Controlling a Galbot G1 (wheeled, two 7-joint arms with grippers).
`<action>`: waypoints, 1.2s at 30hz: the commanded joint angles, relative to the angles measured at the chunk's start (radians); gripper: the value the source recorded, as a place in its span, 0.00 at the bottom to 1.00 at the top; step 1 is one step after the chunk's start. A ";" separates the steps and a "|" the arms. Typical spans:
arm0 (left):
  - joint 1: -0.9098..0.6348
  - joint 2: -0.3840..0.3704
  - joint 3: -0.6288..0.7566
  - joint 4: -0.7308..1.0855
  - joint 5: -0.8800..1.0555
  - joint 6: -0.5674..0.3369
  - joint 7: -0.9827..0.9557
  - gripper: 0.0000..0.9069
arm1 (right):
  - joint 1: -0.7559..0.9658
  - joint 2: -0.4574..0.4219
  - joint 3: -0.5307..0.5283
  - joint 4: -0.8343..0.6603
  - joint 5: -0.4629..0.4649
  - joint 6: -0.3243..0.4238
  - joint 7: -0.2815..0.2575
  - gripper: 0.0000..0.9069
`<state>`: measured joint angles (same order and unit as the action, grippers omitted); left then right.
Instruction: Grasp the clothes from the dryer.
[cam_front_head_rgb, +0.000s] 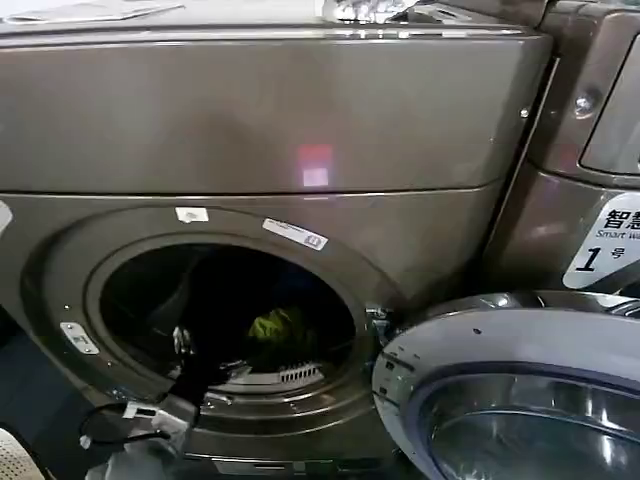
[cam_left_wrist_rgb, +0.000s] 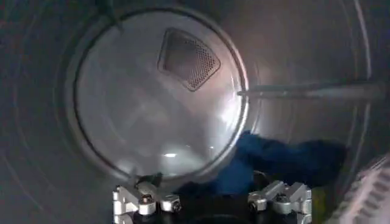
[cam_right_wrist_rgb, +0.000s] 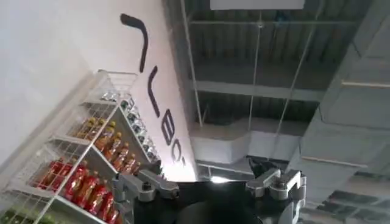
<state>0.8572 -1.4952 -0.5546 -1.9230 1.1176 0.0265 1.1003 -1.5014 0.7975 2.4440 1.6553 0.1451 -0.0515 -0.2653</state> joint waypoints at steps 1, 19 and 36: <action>-0.182 -0.033 0.008 0.168 0.059 -0.095 0.250 1.00 | -0.010 0.002 0.000 0.006 0.002 0.001 0.001 1.00; -0.199 0.116 0.110 0.277 -0.043 -0.057 0.253 1.00 | 0.019 0.004 -0.054 0.025 0.003 -0.010 -0.003 1.00; -0.212 0.182 0.208 0.383 -0.201 -0.001 0.254 1.00 | 0.023 0.012 -0.080 0.045 0.006 -0.013 -0.007 1.00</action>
<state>0.6613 -1.3378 -0.3830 -1.6138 0.9934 0.0065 1.3469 -1.4814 0.8094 2.3733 1.6976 0.1509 -0.0643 -0.2717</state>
